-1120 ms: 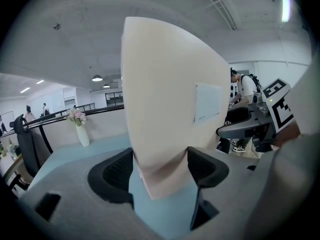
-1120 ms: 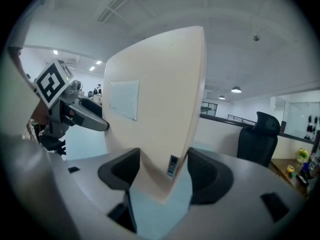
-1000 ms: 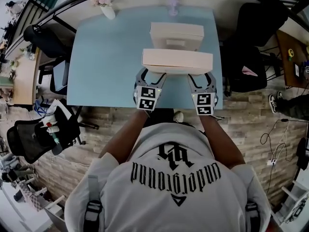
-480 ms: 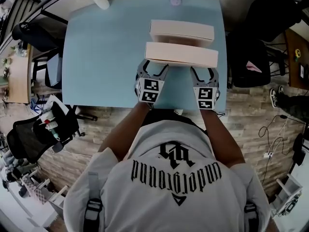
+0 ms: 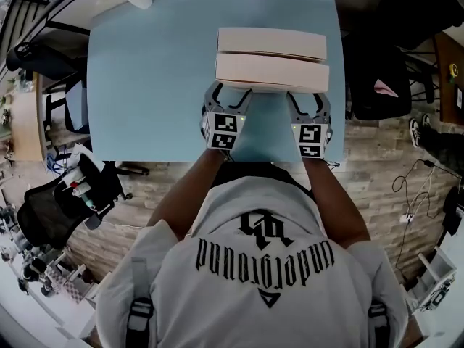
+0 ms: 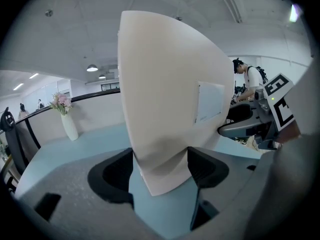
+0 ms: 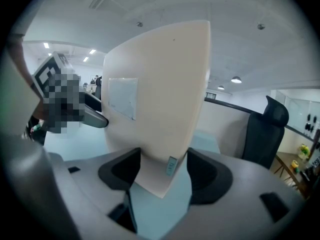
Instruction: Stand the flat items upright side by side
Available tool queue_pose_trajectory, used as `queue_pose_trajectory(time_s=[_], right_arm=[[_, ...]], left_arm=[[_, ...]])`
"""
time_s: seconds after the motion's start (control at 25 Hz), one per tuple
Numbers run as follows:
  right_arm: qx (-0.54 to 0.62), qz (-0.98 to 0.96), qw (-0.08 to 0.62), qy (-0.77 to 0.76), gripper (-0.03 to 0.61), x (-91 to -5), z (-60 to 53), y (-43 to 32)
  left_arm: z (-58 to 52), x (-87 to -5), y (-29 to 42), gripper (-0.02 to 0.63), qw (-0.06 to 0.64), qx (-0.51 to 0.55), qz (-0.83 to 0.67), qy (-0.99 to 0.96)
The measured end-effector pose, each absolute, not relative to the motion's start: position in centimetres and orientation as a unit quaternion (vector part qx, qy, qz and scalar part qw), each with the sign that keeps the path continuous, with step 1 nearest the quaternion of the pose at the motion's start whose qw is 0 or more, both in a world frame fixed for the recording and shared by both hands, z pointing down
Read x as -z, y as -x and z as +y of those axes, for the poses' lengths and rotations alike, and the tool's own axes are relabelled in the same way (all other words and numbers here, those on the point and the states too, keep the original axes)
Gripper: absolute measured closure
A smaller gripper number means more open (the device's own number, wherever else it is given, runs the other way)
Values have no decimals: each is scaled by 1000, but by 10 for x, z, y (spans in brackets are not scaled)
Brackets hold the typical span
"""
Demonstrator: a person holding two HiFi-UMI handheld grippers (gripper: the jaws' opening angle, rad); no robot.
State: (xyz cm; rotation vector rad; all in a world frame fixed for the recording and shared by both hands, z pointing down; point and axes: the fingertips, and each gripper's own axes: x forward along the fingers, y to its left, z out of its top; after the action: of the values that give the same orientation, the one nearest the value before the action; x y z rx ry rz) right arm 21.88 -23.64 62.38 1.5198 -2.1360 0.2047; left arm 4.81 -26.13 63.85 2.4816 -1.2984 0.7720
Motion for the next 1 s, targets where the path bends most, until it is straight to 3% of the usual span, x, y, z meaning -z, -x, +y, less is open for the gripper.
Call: queue_pose_trajectory(time_s=[0.48,1.0], right_arm=[[-80,-796,264,-539,279,-632,-237,-217],[-41,-823,224,-521,279,-558,-203,-223]], left_arm=[[-261,-649,-46,256,131,-258,-444,-848],[-233,-575,-35,249,113,-191,-458,-861]])
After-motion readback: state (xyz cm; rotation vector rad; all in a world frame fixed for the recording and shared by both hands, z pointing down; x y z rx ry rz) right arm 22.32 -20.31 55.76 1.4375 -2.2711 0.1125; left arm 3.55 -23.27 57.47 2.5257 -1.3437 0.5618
